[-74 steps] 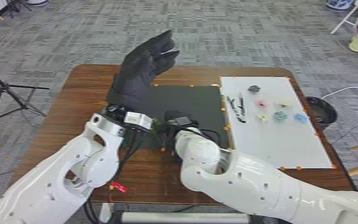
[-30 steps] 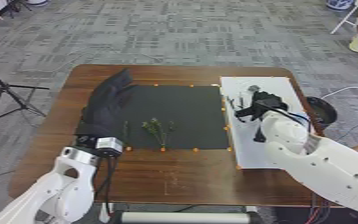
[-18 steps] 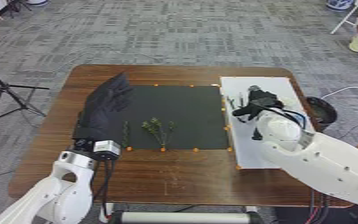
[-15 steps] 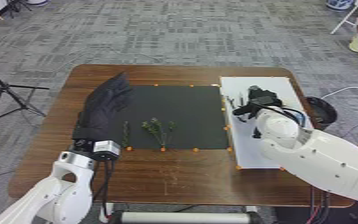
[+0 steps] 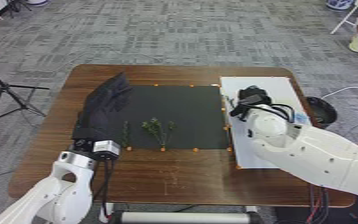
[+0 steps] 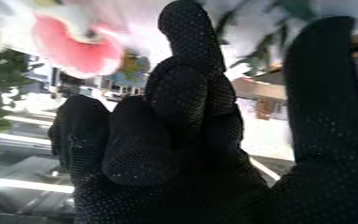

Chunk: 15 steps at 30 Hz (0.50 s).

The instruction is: Arrange flowers

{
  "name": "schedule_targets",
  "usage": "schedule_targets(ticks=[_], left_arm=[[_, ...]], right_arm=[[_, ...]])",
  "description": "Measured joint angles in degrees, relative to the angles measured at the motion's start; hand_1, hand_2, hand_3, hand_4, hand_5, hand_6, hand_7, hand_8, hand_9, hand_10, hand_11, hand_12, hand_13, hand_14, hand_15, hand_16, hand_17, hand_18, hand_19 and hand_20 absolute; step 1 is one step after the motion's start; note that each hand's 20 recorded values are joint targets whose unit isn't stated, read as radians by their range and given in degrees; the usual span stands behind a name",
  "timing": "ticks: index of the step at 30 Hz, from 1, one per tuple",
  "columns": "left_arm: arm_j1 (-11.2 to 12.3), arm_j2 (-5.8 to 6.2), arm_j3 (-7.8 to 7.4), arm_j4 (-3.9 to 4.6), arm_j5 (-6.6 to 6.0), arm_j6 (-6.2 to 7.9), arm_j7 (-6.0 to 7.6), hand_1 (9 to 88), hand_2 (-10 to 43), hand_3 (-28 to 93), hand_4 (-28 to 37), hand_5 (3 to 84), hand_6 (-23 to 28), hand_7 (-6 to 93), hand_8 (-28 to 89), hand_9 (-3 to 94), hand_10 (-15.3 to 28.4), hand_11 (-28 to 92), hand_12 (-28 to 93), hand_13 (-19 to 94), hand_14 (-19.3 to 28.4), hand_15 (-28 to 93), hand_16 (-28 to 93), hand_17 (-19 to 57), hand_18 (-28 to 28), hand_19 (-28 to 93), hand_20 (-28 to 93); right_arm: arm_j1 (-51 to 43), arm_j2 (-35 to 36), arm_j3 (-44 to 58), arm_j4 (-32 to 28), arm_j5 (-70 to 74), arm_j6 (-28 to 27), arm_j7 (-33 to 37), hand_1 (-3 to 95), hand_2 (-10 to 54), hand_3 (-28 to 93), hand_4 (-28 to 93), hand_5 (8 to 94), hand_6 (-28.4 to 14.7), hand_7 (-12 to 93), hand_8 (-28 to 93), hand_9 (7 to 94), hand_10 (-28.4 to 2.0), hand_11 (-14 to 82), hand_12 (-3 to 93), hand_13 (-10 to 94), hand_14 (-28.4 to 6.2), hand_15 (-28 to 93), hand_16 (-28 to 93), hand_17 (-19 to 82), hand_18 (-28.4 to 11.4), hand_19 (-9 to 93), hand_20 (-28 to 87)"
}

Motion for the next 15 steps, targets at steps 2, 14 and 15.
schedule_targets(ticks=[2,14,15], left_arm=[[0.0,-0.02,0.00,0.00,-0.02,-0.02,0.00,27.6,-0.6,66,-24.2,32.2,3.2,15.9,-7,24.0,11.8,20,19,20,13.9,27,6,-9.6,19.9,38,12],[0.9,-0.17,-0.78,-0.07,-0.16,-0.02,-0.03,27.5,-0.5,66,-24.2,32.4,3.2,15.8,-7,24.1,11.9,20,19,20,14.2,27,6,-9.6,19.9,38,12],[0.9,-0.17,-0.79,-0.07,-0.17,-0.02,-0.03,27.5,-0.4,66,-24.2,32.3,3.1,15.8,-7,24.1,11.9,20,19,20,14.1,27,6,-9.6,19.9,38,12]], right_arm=[[0.2,-0.4,-0.5,-0.2,-0.5,0.0,0.0,43.2,-9.5,65,-28,76.8,1.2,39,12,83.7,-7.5,54.9,39.6,79,-5.5,82,39,51,-19.2,93,68],[-3.8,-0.5,2.8,-3.7,3.3,3.6,-1.5,43.5,-9.5,82,-16,74.6,1.3,46,25,84.1,-7.1,58.8,46.2,81,-5.3,84,39,53,-19.4,93,70],[-4.5,-0.3,3.7,-4.2,4.0,3.8,-1.9,42.9,-9.5,82,-15,74.1,1.1,48,25,84.0,-7.3,59.8,45.8,81,-5.3,84,39,53,-19.4,93,71]])
